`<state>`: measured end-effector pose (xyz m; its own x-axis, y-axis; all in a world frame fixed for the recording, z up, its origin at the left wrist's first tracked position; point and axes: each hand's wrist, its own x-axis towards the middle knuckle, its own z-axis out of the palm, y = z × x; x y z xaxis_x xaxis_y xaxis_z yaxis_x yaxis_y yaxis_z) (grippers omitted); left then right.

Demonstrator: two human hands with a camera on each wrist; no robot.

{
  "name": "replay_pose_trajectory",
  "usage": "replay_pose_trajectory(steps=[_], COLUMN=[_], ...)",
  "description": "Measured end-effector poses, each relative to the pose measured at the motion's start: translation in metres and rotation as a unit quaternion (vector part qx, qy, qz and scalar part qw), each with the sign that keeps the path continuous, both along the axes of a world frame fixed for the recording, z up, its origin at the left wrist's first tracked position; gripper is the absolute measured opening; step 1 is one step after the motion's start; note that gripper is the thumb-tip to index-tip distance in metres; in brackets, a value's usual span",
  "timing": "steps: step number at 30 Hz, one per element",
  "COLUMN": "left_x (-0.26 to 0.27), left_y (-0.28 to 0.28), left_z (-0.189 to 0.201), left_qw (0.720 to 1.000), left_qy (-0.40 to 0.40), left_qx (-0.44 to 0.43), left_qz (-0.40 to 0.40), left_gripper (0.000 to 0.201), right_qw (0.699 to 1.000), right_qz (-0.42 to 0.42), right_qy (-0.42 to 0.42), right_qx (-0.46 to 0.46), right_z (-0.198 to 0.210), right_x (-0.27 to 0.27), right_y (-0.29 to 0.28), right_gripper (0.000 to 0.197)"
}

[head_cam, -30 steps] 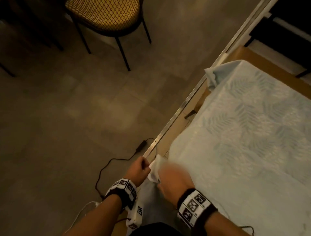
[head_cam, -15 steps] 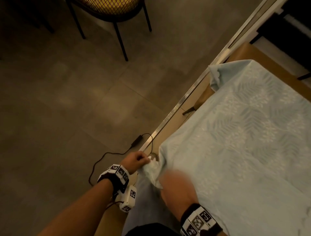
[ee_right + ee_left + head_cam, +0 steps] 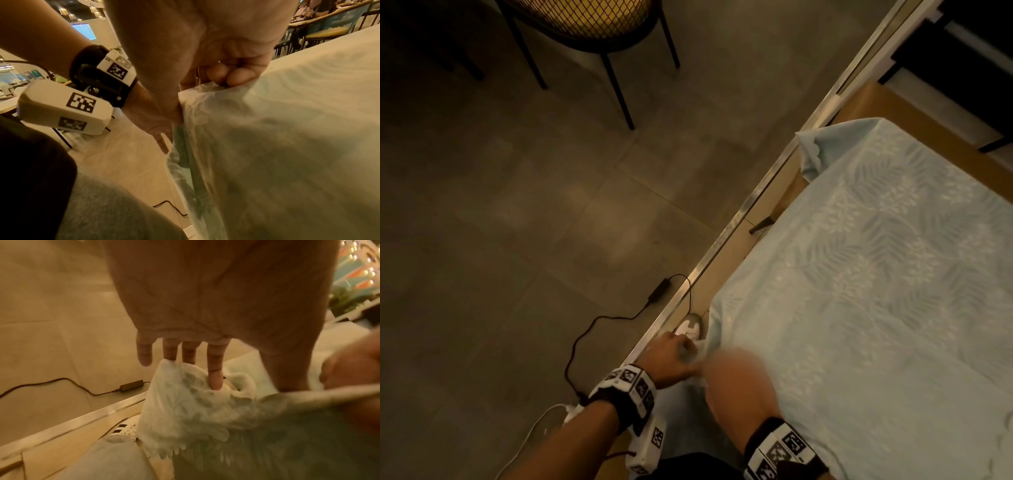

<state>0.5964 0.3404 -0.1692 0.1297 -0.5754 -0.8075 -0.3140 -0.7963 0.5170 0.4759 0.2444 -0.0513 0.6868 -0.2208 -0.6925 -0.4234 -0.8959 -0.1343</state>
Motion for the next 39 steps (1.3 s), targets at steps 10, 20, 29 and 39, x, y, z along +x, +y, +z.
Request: replay_pose_trajectory(steps=[10,20,29,39], left_x=[0.037,0.108,0.14,0.049], left_y=[0.02,0.067,0.1,0.07], left_z=[-0.036,-0.066,-0.084,-0.01], left_qw=[0.966,0.912,0.868,0.965], left_qy=[-0.098,-0.148,-0.114,-0.018], left_qx=[0.056,0.08,0.12,0.155], left_qz=[0.232,0.374,0.468,0.21], left_gripper=[0.016,0.027,0.025,0.017], right_qw=[0.999,0.996,0.997,0.944], right_qz=[-0.029,-0.044,-0.032,-0.216], right_qy=[-0.022,-0.07,-0.066,-0.204], right_qx=[-0.014,-0.027,0.014,0.143], right_z=[-0.007,-0.013,-0.014,0.031], right_x=[-0.006,-0.013,-0.018,-0.071], right_y=[0.004,0.008,-0.001,-0.042], right_gripper=[0.03,0.032,0.029,0.029])
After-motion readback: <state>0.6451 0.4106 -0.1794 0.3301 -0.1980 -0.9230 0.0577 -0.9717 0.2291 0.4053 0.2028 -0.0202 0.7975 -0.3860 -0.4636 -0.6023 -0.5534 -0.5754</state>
